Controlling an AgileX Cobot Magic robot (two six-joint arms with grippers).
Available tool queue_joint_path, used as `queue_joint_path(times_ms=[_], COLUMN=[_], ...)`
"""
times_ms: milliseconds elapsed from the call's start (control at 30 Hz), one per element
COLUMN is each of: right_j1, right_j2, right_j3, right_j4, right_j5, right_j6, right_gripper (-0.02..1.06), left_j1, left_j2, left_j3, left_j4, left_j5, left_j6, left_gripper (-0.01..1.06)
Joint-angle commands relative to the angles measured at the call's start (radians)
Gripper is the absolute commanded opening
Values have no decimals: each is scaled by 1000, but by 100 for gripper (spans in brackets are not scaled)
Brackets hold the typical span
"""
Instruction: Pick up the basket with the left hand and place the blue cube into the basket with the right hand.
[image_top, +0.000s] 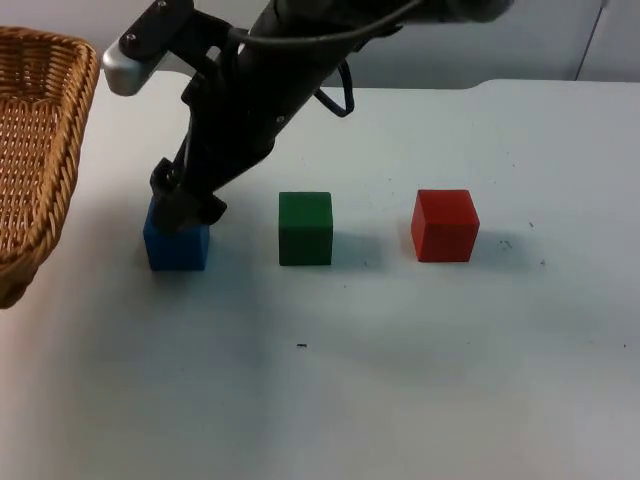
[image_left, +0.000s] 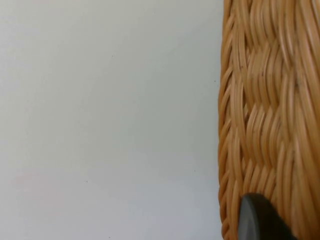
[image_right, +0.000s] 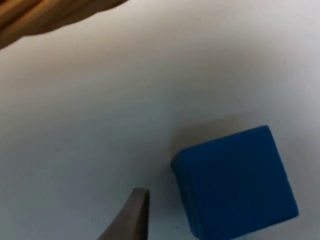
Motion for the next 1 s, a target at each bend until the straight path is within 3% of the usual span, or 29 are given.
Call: queue_joint_path(times_ms=[0, 367, 967], right_j1=[2, 2, 0], right_j2=[19, 87, 118], right_j3=[-31, -66, -66], right_j4=[3, 3, 3], right_j5=[14, 36, 17], right_j6=[-10, -21, -28], right_gripper=[97, 97, 84], left_j1=[3, 3, 3], left_j2=[-4, -4, -4], left_j3=[-10, -10, -10], left_j4=[-27, -27, -30], left_j5=[15, 19, 24], left_j6=[4, 4, 4], left_gripper=[0, 0, 0])
